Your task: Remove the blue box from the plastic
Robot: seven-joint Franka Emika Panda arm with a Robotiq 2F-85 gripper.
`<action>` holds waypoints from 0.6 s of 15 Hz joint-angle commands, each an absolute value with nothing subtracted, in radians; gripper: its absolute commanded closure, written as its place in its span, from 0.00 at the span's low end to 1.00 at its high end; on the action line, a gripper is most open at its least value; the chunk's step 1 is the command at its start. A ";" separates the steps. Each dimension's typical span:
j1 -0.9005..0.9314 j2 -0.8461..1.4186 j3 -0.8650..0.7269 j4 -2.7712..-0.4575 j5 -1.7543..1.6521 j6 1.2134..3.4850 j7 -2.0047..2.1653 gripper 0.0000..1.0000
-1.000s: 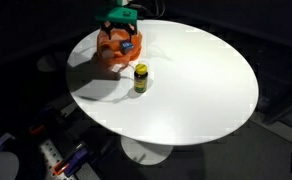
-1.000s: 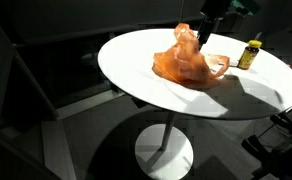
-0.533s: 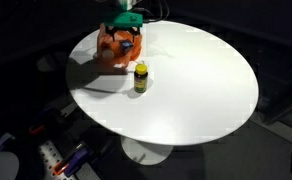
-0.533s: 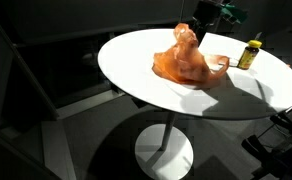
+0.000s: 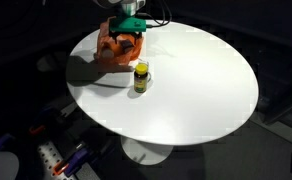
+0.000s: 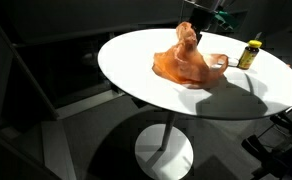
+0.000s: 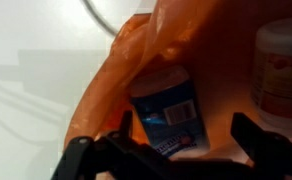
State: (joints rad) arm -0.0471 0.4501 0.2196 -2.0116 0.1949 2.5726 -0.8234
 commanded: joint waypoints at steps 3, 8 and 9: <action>-0.069 0.490 0.245 -1.971 0.195 2.580 -0.858 0.00; -0.065 0.494 0.243 -1.970 0.187 2.584 -0.847 0.34; -0.065 0.492 0.243 -1.970 0.186 2.584 -0.847 0.44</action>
State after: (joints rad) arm -0.0502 0.4813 0.2292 -1.9901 0.1944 2.5727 -0.8301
